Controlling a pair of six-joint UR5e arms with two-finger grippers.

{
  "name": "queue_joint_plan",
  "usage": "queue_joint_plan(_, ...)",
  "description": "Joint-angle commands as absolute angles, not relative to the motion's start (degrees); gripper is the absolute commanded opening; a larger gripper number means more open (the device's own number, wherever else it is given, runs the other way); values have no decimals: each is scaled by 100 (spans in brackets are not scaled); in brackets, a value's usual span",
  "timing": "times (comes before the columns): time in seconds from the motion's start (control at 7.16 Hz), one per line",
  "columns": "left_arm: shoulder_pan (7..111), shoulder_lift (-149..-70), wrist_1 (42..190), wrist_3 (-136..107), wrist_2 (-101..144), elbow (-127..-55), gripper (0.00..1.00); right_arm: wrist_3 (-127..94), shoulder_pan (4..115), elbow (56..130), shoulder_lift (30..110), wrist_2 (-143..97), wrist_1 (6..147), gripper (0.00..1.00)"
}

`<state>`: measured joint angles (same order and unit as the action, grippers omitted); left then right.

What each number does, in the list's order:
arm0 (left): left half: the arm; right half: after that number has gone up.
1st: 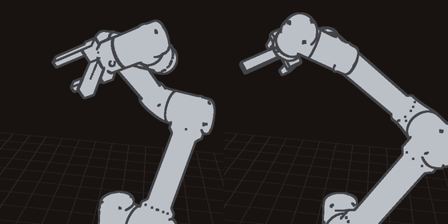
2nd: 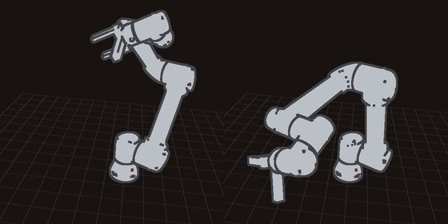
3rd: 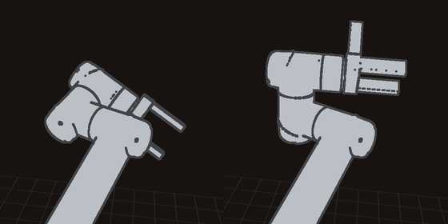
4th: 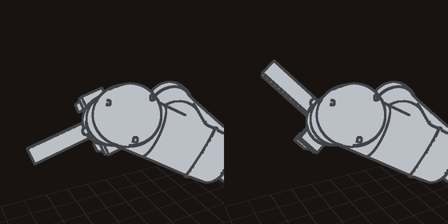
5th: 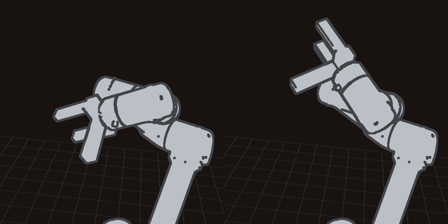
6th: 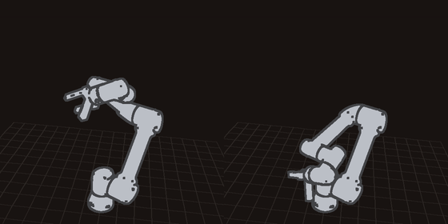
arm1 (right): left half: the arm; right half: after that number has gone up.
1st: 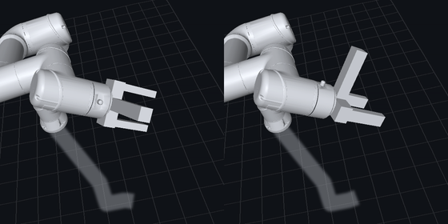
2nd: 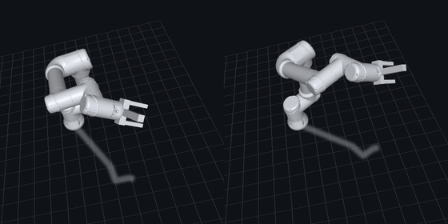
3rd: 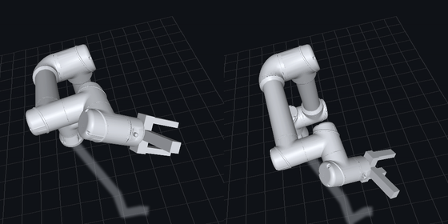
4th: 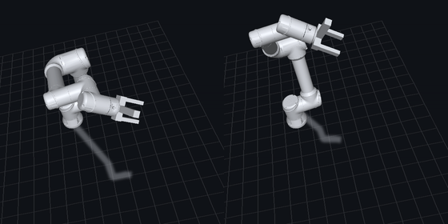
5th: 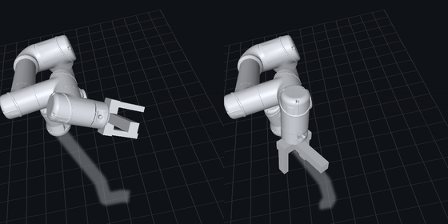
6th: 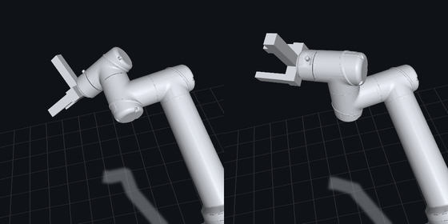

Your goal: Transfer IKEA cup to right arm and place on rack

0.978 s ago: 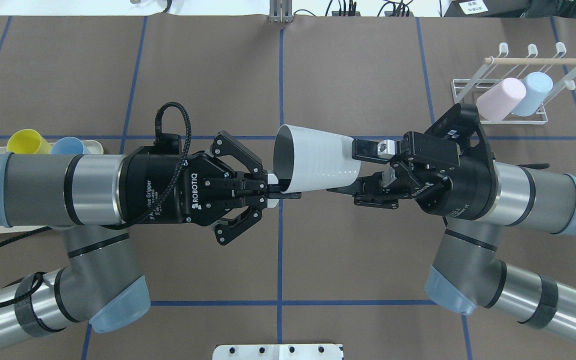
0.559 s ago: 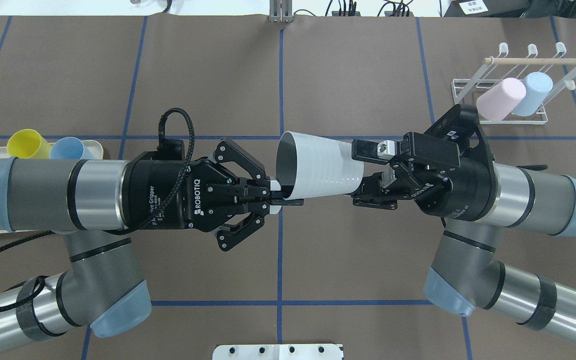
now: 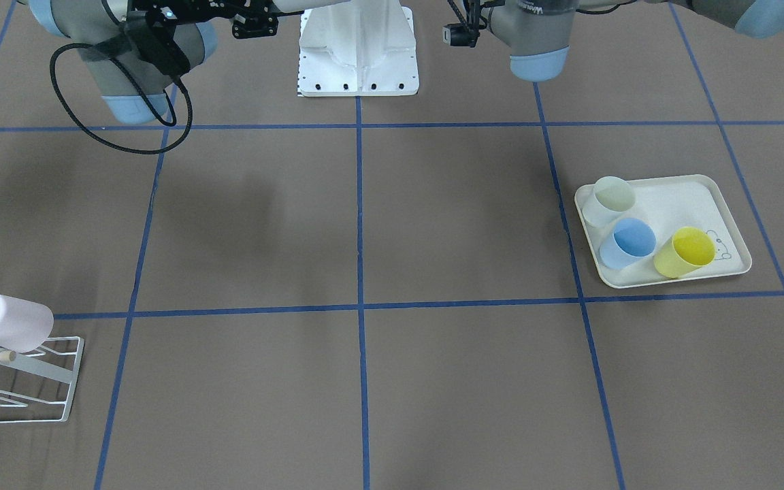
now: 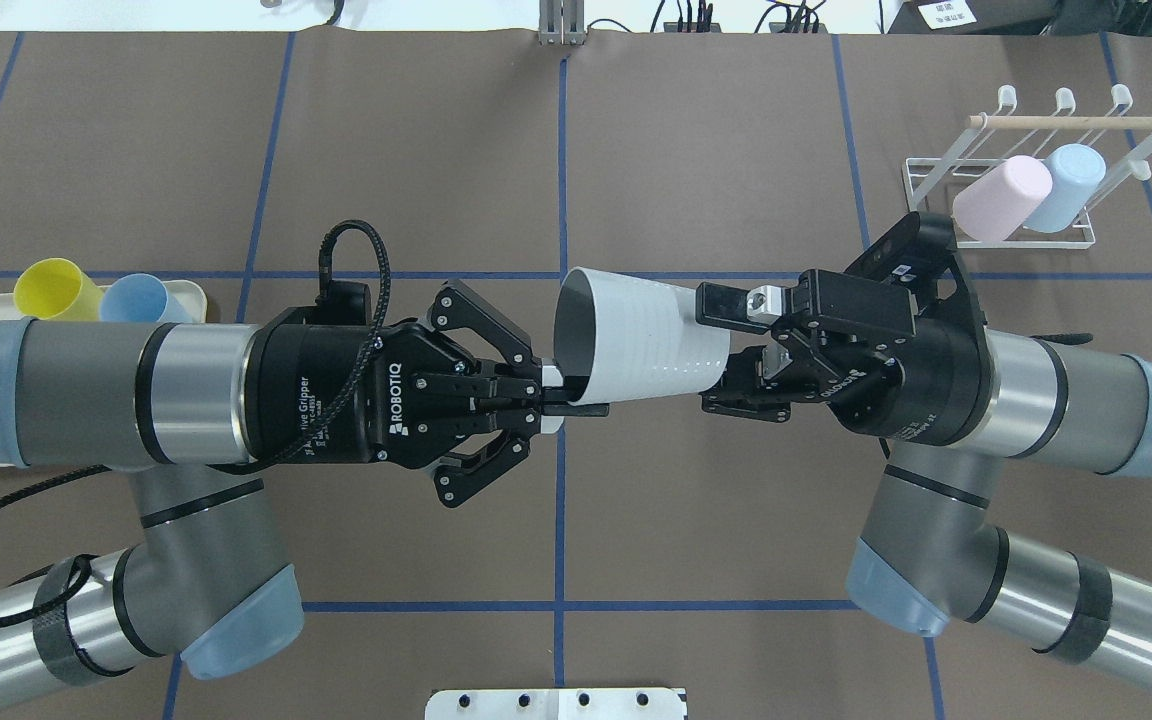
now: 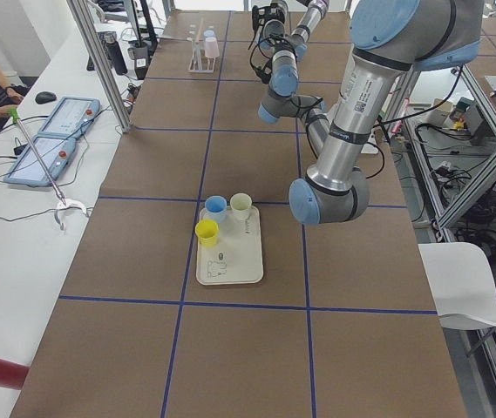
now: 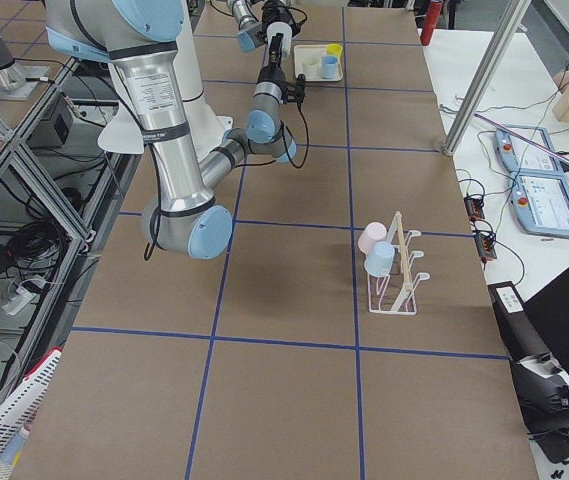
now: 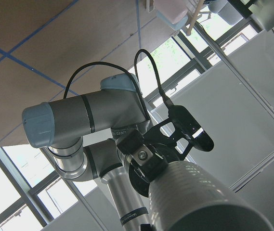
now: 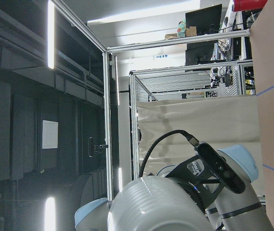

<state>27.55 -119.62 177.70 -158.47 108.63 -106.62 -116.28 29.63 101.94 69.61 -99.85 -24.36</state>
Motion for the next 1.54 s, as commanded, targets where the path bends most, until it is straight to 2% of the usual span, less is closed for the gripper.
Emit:
queue_joint_plan(0.0,2751,-11962,17789,-15847,10863,-10661,0,-11628,2962,10195,6961,-9984,-2443,66)
queue_joint_plan(0.14,2751,-11953,17789,-15847,10863,-10661,0,-11619,2962,10195,6961,-9984,-2452,51)
queue_joint_plan(0.28,2751,-11953,17789,-15838,10863,-10652,26,-11619,2953,10187,6961,-9984,-2522,40)
queue_joint_plan(0.42,2751,-11962,17780,-15838,10863,-10670,99,-11619,2953,10187,6970,-9984,-2522,37)
queue_joint_plan(0.84,2926,-11875,17754,-15777,10854,-10889,100,-11619,2953,10187,6987,-9984,-2531,33)
queue_joint_plan(1.12,3469,-11280,17692,-15524,10898,-10855,100,-11506,3006,10178,7075,-9801,-2427,33)
queue_joint_plan(1.4,3813,-10891,17204,-14595,11116,-10837,100,-10701,3164,9871,7285,-9844,-2005,33)
